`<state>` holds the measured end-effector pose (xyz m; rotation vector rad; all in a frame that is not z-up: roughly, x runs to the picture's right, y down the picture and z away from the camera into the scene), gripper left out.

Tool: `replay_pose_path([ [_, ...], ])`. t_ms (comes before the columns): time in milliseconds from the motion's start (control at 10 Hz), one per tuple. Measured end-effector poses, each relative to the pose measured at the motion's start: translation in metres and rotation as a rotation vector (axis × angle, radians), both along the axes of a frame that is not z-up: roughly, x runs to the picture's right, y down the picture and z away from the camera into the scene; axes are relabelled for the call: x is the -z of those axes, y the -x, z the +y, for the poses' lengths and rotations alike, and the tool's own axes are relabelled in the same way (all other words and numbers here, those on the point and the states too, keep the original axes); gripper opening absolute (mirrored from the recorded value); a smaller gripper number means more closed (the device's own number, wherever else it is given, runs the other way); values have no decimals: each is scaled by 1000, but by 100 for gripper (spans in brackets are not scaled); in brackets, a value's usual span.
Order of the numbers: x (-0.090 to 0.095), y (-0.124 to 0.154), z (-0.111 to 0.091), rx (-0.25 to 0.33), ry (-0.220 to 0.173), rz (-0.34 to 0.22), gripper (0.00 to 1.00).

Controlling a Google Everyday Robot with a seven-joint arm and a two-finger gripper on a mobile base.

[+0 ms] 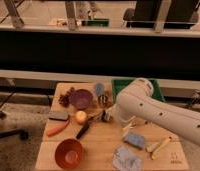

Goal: Place apple in tray

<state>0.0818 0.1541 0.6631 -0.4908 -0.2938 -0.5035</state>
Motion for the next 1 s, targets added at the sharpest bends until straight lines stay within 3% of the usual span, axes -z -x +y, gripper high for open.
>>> replay_pose_path([
  [1000,-12,40,17,169,-34,-149,80],
])
